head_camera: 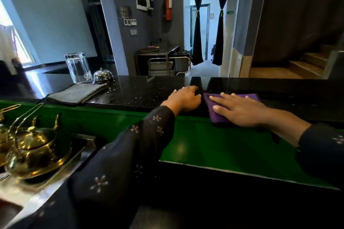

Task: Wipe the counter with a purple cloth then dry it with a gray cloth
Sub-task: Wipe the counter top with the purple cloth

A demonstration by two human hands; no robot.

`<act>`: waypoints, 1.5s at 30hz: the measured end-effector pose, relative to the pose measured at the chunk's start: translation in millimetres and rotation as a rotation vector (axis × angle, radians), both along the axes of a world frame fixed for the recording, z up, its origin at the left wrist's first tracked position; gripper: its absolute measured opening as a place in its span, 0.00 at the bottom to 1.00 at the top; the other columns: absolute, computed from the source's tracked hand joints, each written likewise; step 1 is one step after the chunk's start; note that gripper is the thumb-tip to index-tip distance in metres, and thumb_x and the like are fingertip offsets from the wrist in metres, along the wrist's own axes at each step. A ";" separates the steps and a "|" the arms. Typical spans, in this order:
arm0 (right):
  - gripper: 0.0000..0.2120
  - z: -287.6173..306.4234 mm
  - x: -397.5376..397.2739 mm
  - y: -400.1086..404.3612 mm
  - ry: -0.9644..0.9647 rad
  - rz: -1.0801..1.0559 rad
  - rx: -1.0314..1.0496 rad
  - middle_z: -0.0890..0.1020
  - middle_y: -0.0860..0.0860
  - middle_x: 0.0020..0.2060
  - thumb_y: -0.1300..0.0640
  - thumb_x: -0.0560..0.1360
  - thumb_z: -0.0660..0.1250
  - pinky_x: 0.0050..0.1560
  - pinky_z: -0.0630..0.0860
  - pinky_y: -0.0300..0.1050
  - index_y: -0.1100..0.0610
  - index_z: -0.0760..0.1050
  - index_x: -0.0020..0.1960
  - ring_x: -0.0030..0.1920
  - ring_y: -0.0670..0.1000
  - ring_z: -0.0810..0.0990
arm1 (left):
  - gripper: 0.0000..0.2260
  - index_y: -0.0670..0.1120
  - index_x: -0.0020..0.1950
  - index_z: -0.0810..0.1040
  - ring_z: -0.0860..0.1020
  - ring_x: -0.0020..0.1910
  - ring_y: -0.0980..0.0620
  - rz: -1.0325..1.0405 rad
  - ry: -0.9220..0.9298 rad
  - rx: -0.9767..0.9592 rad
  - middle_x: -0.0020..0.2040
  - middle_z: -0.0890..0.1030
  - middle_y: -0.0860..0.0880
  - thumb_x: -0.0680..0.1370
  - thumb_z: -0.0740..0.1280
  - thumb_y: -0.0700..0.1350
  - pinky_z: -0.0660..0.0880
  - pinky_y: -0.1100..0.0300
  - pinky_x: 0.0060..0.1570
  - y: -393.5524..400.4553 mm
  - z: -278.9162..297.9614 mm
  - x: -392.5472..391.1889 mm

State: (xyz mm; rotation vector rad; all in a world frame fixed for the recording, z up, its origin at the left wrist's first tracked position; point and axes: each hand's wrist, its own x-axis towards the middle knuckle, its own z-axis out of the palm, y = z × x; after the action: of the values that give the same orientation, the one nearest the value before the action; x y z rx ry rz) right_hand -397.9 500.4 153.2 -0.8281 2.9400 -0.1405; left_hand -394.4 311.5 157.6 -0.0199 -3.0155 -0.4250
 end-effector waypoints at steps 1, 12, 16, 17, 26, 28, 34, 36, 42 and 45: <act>0.27 0.8 -6.8 4.1 -0.004 -0.015 0.002 0.47 0.46 0.78 0.35 0.78 0.42 0.74 0.43 0.58 0.38 0.46 0.76 0.78 0.52 0.47 | 0.24 0.47 0.75 0.62 0.61 0.74 0.46 0.030 0.007 -0.009 0.75 0.63 0.45 0.80 0.52 0.53 0.52 0.46 0.74 1.6 -4.5 -1.8; 0.29 0.2 -70.4 -30.9 -0.030 -0.065 0.007 0.45 0.52 0.78 0.34 0.78 0.41 0.73 0.40 0.63 0.42 0.44 0.77 0.77 0.58 0.44 | 0.25 0.48 0.78 0.53 0.49 0.77 0.50 0.078 -0.077 -0.022 0.79 0.52 0.47 0.82 0.47 0.54 0.43 0.50 0.74 -0.5 -6.0 -8.0; 0.27 -0.2 -77.0 14.1 -0.044 0.063 0.032 0.45 0.49 0.78 0.36 0.78 0.42 0.73 0.41 0.62 0.39 0.44 0.76 0.78 0.55 0.45 | 0.25 0.48 0.78 0.50 0.47 0.77 0.50 0.078 -0.085 -0.058 0.79 0.49 0.47 0.82 0.46 0.54 0.41 0.49 0.74 -2.5 -9.7 -14.7; 0.27 1.0 -86.3 21.4 -0.046 0.032 0.032 0.46 0.49 0.78 0.36 0.78 0.41 0.73 0.41 0.63 0.39 0.44 0.76 0.77 0.56 0.45 | 0.25 0.48 0.78 0.50 0.47 0.77 0.50 0.075 -0.084 -0.052 0.79 0.49 0.48 0.82 0.46 0.54 0.41 0.50 0.73 -1.8 -9.9 -15.1; 0.32 2.4 -134.4 -40.4 -0.038 -0.142 0.016 0.45 0.54 0.78 0.32 0.77 0.41 0.72 0.40 0.65 0.42 0.44 0.78 0.77 0.61 0.43 | 0.24 0.49 0.78 0.50 0.47 0.77 0.51 0.098 -0.106 -0.047 0.79 0.49 0.49 0.82 0.46 0.53 0.42 0.52 0.74 1.4 -7.8 -15.3; 0.31 -2.4 -120.7 -46.8 -0.022 -0.068 0.014 0.45 0.53 0.78 0.33 0.77 0.41 0.72 0.40 0.65 0.41 0.44 0.78 0.77 0.60 0.43 | 0.24 0.49 0.78 0.50 0.47 0.77 0.51 0.097 -0.110 -0.060 0.79 0.49 0.48 0.82 0.46 0.53 0.42 0.52 0.74 1.5 -8.4 -17.4; 0.29 0.7 -122.2 -65.1 -0.021 -0.039 -0.019 0.45 0.52 0.79 0.35 0.79 0.42 0.73 0.39 0.64 0.41 0.46 0.78 0.77 0.58 0.43 | 0.24 0.48 0.78 0.48 0.47 0.77 0.51 0.102 -0.121 -0.082 0.79 0.48 0.48 0.83 0.45 0.53 0.43 0.52 0.74 4.3 -7.1 -19.5; 0.29 1.3 -130.9 -74.6 -0.013 -0.055 -0.024 0.46 0.52 0.79 0.35 0.78 0.42 0.73 0.39 0.65 0.41 0.46 0.78 0.77 0.59 0.43 | 0.25 0.48 0.78 0.48 0.48 0.77 0.51 0.115 -0.106 -0.098 0.79 0.49 0.48 0.83 0.45 0.53 0.43 0.52 0.74 4.4 -8.2 -19.7; 0.32 6.9 -173.8 -30.6 -0.008 -0.112 -0.025 0.50 0.52 0.78 0.31 0.77 0.42 0.72 0.43 0.66 0.41 0.48 0.77 0.77 0.60 0.48 | 0.24 0.50 0.78 0.49 0.47 0.77 0.52 0.097 -0.097 -0.079 0.79 0.49 0.50 0.83 0.45 0.53 0.43 0.52 0.74 -0.5 -9.4 -16.8; 0.32 4.5 -199.8 13.0 -0.030 -0.262 -0.025 0.51 0.54 0.78 0.31 0.77 0.41 0.73 0.43 0.67 0.41 0.48 0.77 0.77 0.61 0.48 | 0.24 0.51 0.78 0.50 0.48 0.77 0.52 0.091 -0.084 -0.072 0.79 0.49 0.50 0.82 0.46 0.54 0.43 0.52 0.74 -1.9 -11.5 -18.8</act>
State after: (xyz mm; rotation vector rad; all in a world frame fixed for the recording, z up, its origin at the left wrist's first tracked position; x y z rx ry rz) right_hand -597.7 513.4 157.7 -0.4356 3.0099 -0.2047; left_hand -413.2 309.7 146.2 0.1327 -3.0978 -0.3169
